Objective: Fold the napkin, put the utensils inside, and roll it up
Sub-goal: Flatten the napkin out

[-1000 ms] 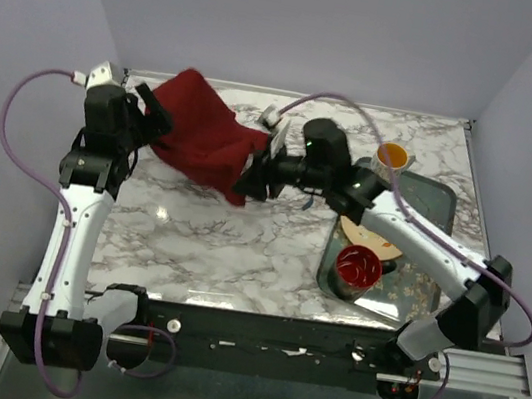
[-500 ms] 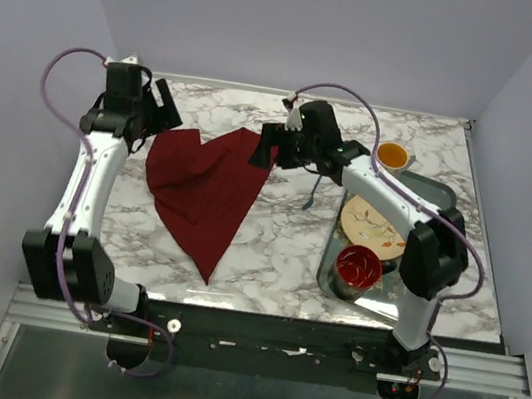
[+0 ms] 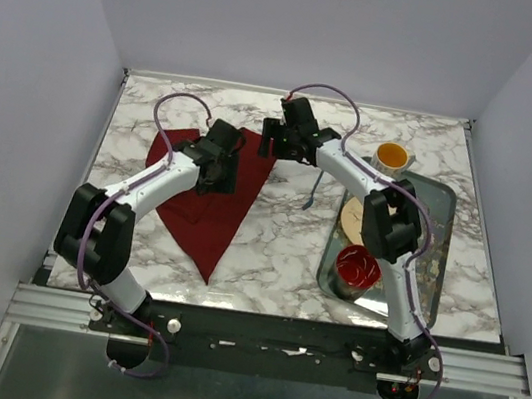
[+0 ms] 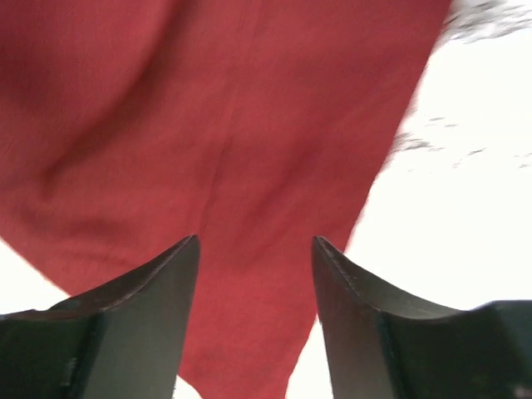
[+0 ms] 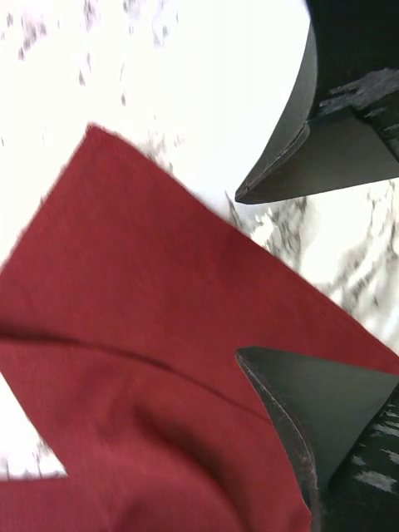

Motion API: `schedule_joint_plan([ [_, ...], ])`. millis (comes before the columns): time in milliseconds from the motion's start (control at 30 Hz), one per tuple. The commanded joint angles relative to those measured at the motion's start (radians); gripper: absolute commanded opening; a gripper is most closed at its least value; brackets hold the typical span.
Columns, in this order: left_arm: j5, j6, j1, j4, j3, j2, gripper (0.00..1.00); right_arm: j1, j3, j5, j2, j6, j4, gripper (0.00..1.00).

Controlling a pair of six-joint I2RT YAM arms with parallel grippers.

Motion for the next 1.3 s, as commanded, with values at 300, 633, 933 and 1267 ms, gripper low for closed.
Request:
schedule_joint_plan([
  [300,-0.213,-0.091,-0.007,0.066,-0.177,0.079,0.82,0.019,0.45,0.224,0.305,-0.044,-0.355,0.79],
  [633,-0.251,-0.123,0.015,0.097,-0.214,0.079,0.61,0.031,0.452,0.122,0.326,-0.018,-0.412,0.52],
  [933,-0.208,-0.165,0.023,0.051,-0.306,-0.142,0.82,0.041,0.457,0.06,0.331,0.015,-0.361,0.41],
  [1267,-0.077,-0.119,0.132,0.106,-0.307,-0.099,0.74,0.044,0.288,0.141,0.241,0.028,-0.283,0.01],
])
